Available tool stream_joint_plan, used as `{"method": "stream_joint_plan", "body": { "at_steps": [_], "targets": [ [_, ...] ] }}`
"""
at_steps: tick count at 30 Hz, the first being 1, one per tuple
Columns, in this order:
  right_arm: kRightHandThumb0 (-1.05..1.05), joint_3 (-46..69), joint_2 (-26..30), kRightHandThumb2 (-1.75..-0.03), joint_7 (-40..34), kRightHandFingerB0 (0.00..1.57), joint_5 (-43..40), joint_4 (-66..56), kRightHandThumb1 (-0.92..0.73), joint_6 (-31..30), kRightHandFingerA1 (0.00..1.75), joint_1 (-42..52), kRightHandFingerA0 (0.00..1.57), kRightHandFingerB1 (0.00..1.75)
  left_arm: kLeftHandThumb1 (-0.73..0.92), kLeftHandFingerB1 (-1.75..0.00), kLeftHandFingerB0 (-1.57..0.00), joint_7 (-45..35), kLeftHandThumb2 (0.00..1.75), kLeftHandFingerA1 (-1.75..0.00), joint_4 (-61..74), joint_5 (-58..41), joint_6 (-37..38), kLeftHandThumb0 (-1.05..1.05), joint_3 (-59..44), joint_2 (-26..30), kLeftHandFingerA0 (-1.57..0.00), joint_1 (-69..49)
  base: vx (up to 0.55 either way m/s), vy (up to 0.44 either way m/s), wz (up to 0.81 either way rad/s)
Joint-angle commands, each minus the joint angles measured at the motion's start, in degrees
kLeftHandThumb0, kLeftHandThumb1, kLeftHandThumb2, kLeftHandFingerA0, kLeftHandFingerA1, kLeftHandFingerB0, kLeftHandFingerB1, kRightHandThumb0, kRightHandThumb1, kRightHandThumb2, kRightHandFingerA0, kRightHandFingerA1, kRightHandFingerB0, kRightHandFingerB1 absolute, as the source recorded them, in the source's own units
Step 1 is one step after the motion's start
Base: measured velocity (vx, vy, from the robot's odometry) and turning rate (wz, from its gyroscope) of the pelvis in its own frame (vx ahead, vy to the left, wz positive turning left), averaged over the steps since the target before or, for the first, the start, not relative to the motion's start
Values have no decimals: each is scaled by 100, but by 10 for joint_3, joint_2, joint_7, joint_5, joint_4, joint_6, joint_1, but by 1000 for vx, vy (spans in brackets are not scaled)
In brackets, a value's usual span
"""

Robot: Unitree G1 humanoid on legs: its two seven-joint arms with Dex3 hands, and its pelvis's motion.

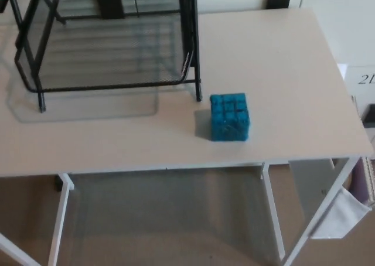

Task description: The robot walks towards a desk on which a file tray is kept in the middle and a cube is kept to its right. The robot lifts the cube using its right hand and places it on the file tray.

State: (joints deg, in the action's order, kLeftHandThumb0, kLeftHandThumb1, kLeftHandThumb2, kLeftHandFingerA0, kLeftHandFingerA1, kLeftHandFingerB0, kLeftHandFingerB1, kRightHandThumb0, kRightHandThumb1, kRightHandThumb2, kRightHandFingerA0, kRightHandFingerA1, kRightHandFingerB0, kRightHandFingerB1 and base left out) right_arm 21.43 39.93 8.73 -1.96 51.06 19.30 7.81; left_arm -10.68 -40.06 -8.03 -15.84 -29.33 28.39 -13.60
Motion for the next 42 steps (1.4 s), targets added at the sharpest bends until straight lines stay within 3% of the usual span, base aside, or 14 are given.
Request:
{"method": "stream_joint_plan", "body": {
  "at_steps": [1,3,6,11,12,13,23,25,26,27,30,37,39,42],
  "targets": [
    [-61,-5,1,-79,4,1,-1,-10,-46,15,46,-16,19,26,68,-35,0,-32,101,-54,-15,-3,35,-69,14,24,-12,14,-47,94,0],
    [-56,-9,-5,-57,-4,3,3,-25,-58,11,33,-10,27,28,91,-27,-8,-25,66,-43,-23,1,38,-63,21,25,-17,32,-42,166,10],
    [-58,-12,-7,-78,1,1,3,-28,-44,14,47,-1,20,23,73,-29,-3,-36,100,-53,-16,-3,34,-72,27,30,-13,41,-21,152,6],
    [-60,-9,-12,-78,-9,2,2,-6,-44,25,47,-1,21,22,90,-24,-3,-39,69,-51,5,-5,26,-69,32,28,-19,38,-32,19,18],
    [-53,-8,-10,-57,-8,3,2,2,-58,27,34,-4,28,25,73,-31,0,-36,104,-58,18,-8,15,-72,31,25,-18,36,0,0,0],
    [-52,-2,-12,-59,-3,6,-7,12,-56,34,36,-7,27,21,91,-25,-4,-38,69,-52,9,-11,23,-66,30,20,-17,34,0,0,0],
    [-54,-5,0,-58,-7,4,2,-19,-59,29,33,-13,26,24,71,-25,0,-43,104,-55,-12,-12,30,-76,25,28,-10,40,0,0,0],
    [-61,-5,2,-79,-3,1,0,-33,-46,16,46,-23,19,23,91,-24,-4,-37,68,-49,1,-9,12,-69,27,38,-19,52,0,0,0],
    [-63,-8,1,-80,-12,2,6,-41,-46,18,46,-24,20,22,74,-29,-1,-34,105,-55,-4,-7,13,-73,28,39,-17,57,0,0,0],
    [-58,-8,1,-59,-9,5,6,-43,-59,18,34,-27,25,19,91,-24,-4,-35,69,-48,-1,-10,13,-68,26,39,-19,57,0,0,0],
    [-58,-12,-5,-57,-3,4,5,-48,-59,27,34,-40,23,25,90,-24,-3,-40,68,-48,-1,-18,9,-70,20,41,-18,66,0,0,0],
    [-55,-63,11,-61,22,2,24,-277,-60,-130,32,-123,15,18,91,-22,-5,-30,69,-46,26,-16,-2,-65,31,18,-19,47,0,0,0],
    [-62,-71,22,-80,60,0,-13,-311,-39,-178,33,-208,1,20,60,-51,0,-20,113,-51,41,-9,-5,-35,40,5,-3,32,0,0,0],
    [-74,-92,57,-84,124,0,-27,-326,-44,-241,13,-305,0,16,74,-30,-4,-20,100,-54,27,-19,2,-71,33,-8,-15,37,0,0,0]
  ]
}}
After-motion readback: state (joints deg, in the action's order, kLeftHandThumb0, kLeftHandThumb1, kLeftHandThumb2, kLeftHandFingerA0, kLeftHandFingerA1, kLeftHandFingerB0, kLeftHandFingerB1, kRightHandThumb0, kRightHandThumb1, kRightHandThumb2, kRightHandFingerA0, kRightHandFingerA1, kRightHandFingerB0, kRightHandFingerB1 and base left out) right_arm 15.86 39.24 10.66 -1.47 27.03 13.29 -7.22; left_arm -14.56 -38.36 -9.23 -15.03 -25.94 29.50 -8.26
